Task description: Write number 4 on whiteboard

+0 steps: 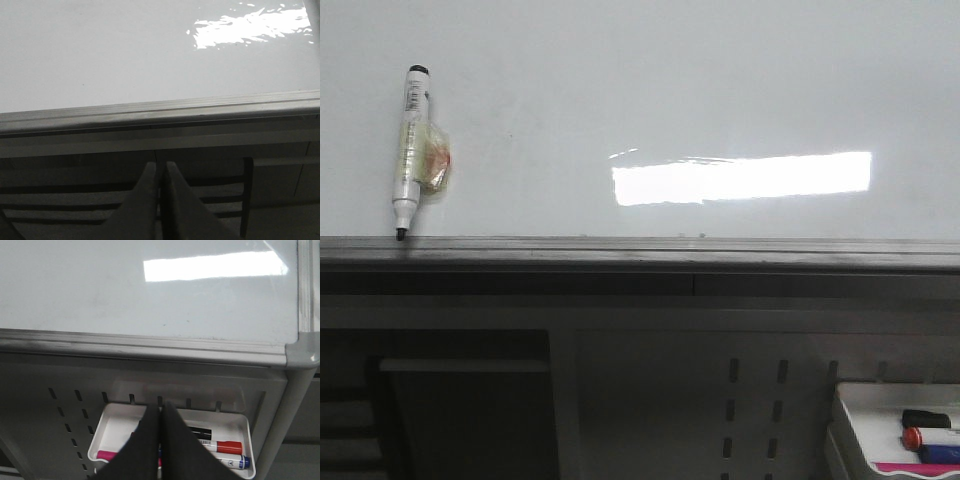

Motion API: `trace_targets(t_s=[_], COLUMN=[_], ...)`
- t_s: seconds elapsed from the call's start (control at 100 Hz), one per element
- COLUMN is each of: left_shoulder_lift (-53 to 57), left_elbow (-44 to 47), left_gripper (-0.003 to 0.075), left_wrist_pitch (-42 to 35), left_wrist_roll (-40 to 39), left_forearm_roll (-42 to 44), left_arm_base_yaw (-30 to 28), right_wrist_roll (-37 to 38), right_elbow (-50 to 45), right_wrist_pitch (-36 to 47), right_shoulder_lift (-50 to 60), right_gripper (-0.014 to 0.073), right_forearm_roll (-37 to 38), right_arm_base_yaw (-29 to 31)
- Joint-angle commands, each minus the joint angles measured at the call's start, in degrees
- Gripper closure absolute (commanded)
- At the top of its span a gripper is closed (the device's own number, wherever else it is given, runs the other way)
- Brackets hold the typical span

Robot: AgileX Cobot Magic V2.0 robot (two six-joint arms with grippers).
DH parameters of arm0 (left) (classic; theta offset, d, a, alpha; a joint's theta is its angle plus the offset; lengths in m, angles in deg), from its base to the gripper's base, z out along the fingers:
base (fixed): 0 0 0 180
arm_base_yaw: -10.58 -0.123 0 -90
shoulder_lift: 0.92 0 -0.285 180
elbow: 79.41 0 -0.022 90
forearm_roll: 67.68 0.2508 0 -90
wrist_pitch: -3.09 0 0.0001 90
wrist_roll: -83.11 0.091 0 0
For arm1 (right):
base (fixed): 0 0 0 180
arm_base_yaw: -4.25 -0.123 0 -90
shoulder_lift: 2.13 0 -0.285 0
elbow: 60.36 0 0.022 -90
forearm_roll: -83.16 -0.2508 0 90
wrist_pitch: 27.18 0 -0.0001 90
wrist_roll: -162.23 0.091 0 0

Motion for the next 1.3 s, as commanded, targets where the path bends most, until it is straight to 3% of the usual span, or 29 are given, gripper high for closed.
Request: trace_targets(t_s=[0.0, 0.21, 0.53, 0.67, 0.76, 0.86, 1.01, 1.16, 1.29], left_shoulder_lift=[1.36, 1.36, 1.36, 1.36, 1.36, 1.21, -3.12, -11.13, -15.29], left_elbow=[1.95, 1.95, 1.95, 1.95, 1.95, 0.92, -4.68, -12.71, -16.44], left_gripper=[0.0741, 0.0741, 0.0741, 0.0741, 0.0741, 0.0741, 0.0741, 0.0741, 0.074], left_wrist_pitch=[-3.87, -5.37, -6.0, -11.37, -15.55, -17.49, -13.27, -9.38, -9.65], left_wrist_roll=[-0.15, -0.15, -0.15, -0.15, -0.15, -0.15, -0.15, -0.15, -0.15], left_forearm_roll=[0.22, -8.54, -8.58, -10.17, -12.43, -12.26, -11.84, -10.02, -9.35], left_arm_base_yaw=[0.0, 0.0, 0.0, 0.0, 0.0, 0.0, 0.0, 0.0, 0.0], right_wrist_roll=[-0.23, -0.23, -0.23, -0.23, -0.34, -0.34, -0.23, -0.33, -0.33], right_elbow=[-1.1, -1.1, -1.1, -1.1, -1.1, 0.44, 5.22, 13.84, 18.91], right_wrist_pitch=[2.24, 5.12, 19.28, 26.44, 26.92, 20.22, 15.25, -0.5, -4.55], right_shoulder_lift=[0.88, 0.88, 0.88, 0.88, 0.88, 0.64, -5.16, -13.84, -20.16], right_gripper=[0.0659, 0.0659, 0.0659, 0.0659, 0.0659, 0.0659, 0.0659, 0.0658, 0.0658], right_forearm_roll=[0.54, 0.54, 0.54, 0.54, 0.36, -0.94, -7.91, -7.94, -7.94], right_arm_base_yaw=[0.31, 0.31, 0.31, 0.31, 0.31, 0.31, 0.31, 0.31, 0.31])
